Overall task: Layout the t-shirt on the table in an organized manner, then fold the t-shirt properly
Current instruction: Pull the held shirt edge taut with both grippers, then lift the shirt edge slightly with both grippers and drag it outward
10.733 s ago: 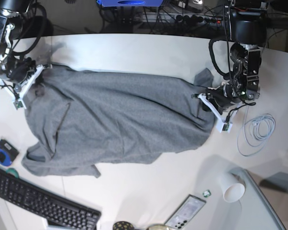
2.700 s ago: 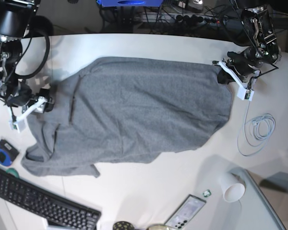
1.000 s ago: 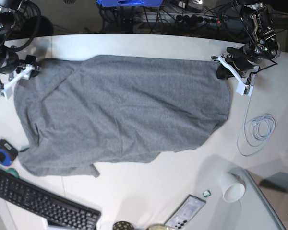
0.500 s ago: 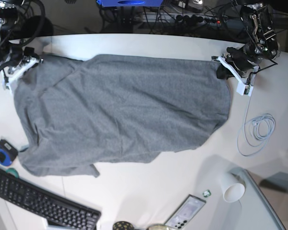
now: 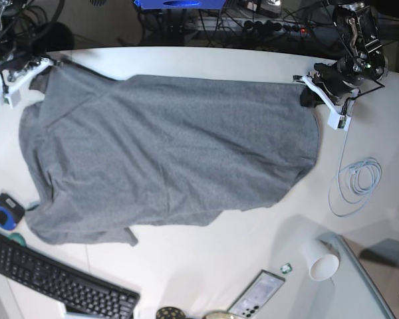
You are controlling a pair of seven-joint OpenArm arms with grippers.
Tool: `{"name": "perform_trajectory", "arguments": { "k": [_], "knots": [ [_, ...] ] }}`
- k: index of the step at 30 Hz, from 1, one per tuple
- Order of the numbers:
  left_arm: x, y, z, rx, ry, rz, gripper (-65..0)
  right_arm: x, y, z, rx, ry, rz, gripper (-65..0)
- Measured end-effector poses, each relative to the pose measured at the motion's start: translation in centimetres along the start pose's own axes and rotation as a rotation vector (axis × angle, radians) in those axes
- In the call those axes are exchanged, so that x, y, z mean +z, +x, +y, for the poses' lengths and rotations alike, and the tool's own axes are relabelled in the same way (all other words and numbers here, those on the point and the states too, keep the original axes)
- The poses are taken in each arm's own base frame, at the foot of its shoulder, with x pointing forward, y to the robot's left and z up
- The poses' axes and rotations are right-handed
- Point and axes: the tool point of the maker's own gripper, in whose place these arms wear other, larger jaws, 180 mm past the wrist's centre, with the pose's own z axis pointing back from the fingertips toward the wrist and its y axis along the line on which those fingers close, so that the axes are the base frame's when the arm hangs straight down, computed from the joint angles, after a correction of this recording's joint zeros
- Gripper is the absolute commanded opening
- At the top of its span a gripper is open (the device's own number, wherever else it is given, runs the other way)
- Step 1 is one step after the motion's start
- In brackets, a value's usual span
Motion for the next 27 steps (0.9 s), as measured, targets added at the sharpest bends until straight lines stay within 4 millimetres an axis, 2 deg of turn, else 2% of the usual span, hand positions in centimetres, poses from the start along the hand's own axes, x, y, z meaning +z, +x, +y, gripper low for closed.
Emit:
{"name": "perform_trajectory", "arguments": {
  "k": [3, 5, 9, 12, 14, 17, 19, 23, 25, 27],
  "knots": [
    [0.0, -0.2, -0.1, 0.003, -0.003, 0.004, -65.0, 1.2, -1.6, -1.5, -0.039, -0.04, 0.029, -64.7],
    [-0.1, -0.3, -0.3, 0.002, -0.005, 0.004, -65.0, 1.3, -2.6, -1.7, -0.045, -0.047, 0.051, -64.7],
    [0.0, -1.2, -0.5, 0.004, -0.009, 0.024, -65.0, 0.9, -3.1, -0.4, -0.003, -0.002, 0.063, -64.2],
    [0.0, -1.1, -0.5, 0.001, -0.011, 0.023, -65.0, 0.4, -3.6, 1.0, -0.015, 0.031, 0.109, -63.0],
    [0.0, -0.9, -0.5, 0.002, -0.012, 0.019, -65.0, 0.5, -3.5, 1.5, -0.007, 0.051, 0.136, -55.4],
    [0.1, -1.0, -0.3, 0.006, -0.006, 0.019, -65.0, 0.9, -3.3, 3.5, 0.049, 0.167, 0.152, -35.9],
    [0.0, -1.0, -0.4, 0.006, -0.007, 0.019, -65.0, 1.6, -2.7, 3.4, 0.025, 0.171, 0.109, -29.4],
    [0.2, -1.3, -0.1, 0.003, -0.002, 0.025, -65.0, 4.6, 0.8, 0.2, -0.049, 0.043, -0.073, -29.1],
    [0.2, -1.6, -0.2, 0.008, -0.004, 0.031, -65.0, 4.9, 2.7, -0.3, -0.047, 0.033, -0.147, -29.1],
    [0.3, -1.8, -0.2, 0.008, -0.003, 0.034, -65.0, 4.2, 4.6, -0.7, -0.06, 0.058, -0.189, -29.0]
  ]
}}
